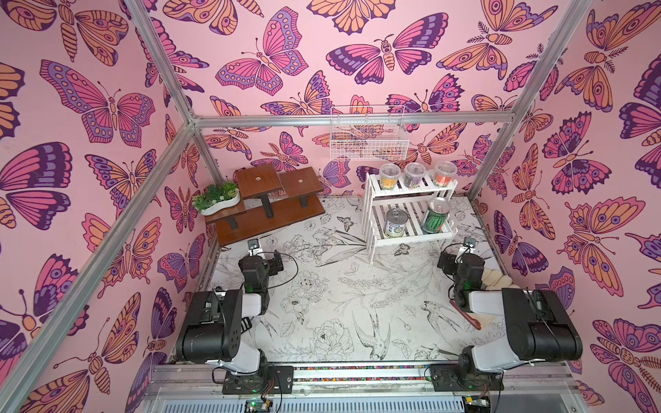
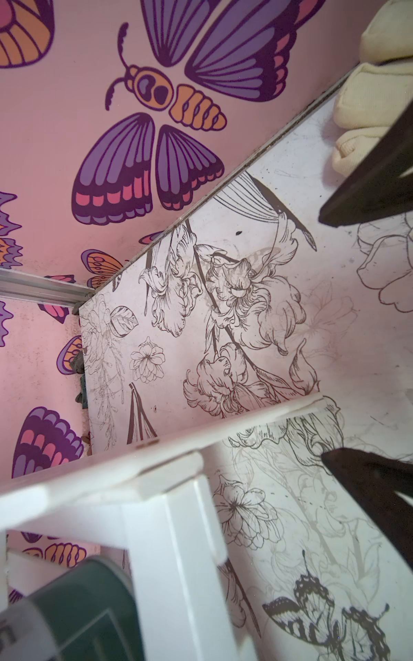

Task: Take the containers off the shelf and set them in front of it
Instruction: Move the shelf to the center of the board.

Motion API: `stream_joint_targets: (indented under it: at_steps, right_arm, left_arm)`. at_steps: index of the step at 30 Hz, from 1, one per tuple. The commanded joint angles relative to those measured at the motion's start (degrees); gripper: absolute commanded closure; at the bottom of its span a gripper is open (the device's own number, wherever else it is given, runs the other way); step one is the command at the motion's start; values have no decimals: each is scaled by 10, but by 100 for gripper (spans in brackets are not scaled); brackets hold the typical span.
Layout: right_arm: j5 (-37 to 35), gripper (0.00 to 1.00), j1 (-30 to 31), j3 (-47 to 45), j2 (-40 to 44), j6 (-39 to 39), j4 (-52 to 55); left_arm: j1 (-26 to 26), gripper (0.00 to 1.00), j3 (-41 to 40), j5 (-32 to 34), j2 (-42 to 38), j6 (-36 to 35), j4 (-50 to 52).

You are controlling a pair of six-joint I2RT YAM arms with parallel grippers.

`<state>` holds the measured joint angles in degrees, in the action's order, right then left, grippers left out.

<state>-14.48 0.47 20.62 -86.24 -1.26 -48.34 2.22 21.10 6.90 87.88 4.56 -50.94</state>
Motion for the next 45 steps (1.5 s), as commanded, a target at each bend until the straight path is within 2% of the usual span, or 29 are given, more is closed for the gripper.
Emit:
stream_joint_targets:
  at_steps: [1,4,6,10,13,16,20,23,29,36,41,45]
  right_arm:
    - [7,1,0,14,2,-4,8]
    - [12,1,0,13,7,1,1]
    - [27,1,2,28,26,13,42]
    - [-1,1,14,108,89,-1,273]
    - [-29,1,24,125,135,-23,374]
    - [-49,1,40,136,189,-40,467]
    - [-66,1,56,163,255,-50,583]
    - [-74,1,57,197,285,-61,657]
    - [-84,1,57,279,300,-69,745]
    - [-73,1,52,385,242,-101,828]
    - [-27,1,11,426,222,-133,861]
    - [-11,1,-14,444,215,-145,881]
  left_arm:
    - [-2,0,5,2,3,2,6]
    - [-2,0,4,2,2,2,3]
    - [-3,0,19,-21,-13,-10,41]
    - [-10,0,71,-66,-68,-36,190]
    - [-23,0,103,-93,-112,-44,292]
    - [-55,0,139,-104,-144,-33,387]
    - [-140,1,196,-85,-167,-8,478]
    - [-204,1,251,-70,-155,17,522]
    - [-290,1,387,-98,-52,98,584]
    - [-351,4,515,-114,34,162,633]
    - [-387,8,593,-113,92,196,677]
    - [-412,10,631,-88,129,214,693]
